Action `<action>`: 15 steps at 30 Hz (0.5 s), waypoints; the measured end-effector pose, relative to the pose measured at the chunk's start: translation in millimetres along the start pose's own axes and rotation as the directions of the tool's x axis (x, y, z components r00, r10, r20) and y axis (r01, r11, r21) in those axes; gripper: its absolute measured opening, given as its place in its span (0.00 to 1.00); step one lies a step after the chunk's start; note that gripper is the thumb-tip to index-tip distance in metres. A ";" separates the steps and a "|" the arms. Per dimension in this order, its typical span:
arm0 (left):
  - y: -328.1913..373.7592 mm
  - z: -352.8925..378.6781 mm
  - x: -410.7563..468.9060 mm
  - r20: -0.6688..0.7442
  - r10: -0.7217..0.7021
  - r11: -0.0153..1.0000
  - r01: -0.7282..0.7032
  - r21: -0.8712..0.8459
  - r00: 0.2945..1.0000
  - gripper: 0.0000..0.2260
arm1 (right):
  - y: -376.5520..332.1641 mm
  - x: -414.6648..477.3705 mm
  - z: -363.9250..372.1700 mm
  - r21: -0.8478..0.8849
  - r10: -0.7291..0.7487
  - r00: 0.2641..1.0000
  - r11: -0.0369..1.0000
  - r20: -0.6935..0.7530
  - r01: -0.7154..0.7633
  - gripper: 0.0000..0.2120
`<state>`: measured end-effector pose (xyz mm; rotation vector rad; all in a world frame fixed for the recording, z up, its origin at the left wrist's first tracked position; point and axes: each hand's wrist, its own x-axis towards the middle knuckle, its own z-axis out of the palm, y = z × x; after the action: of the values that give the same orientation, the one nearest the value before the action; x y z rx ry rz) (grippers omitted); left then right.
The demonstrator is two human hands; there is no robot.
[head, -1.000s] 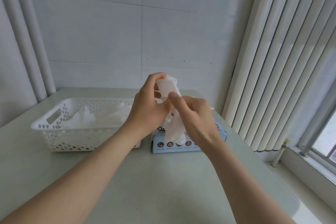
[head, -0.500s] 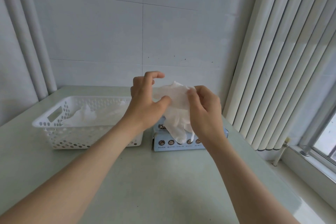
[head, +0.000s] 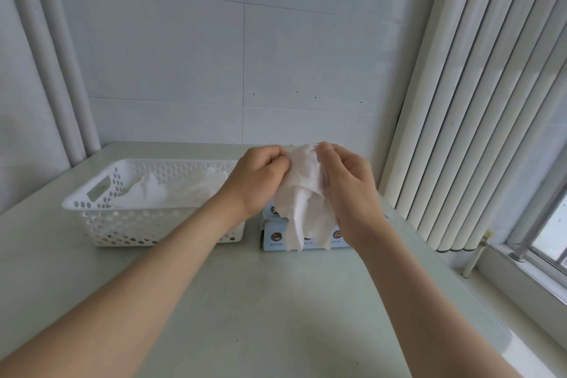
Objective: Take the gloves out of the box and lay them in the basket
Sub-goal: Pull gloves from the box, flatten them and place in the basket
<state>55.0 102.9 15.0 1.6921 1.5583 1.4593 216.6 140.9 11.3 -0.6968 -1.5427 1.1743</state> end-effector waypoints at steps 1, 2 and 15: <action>-2.1 0.2 1.3 -0.031 -0.018 1.000 0.017 -0.012 0.999 0.12 | -0.2 0.1 -1.8 -0.013 0.031 1.000 0.999 -0.003 -0.031 0.19; -3.7 -0.1 2.8 -0.066 -0.037 0.999 0.035 -0.028 0.997 0.11 | -0.4 -0.1 -4.3 -0.033 0.071 0.997 0.997 -0.001 -0.071 0.15; 2.0 -31.8 10.6 -0.334 0.128 0.985 -0.081 0.150 0.934 0.16 | 5.7 2.3 -6.5 -0.442 -0.053 0.998 0.896 -0.027 0.035 0.10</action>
<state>26.4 101.2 32.6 1.6837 1.8036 1.8212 221.4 147.0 6.8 -0.9699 -1.8037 0.7707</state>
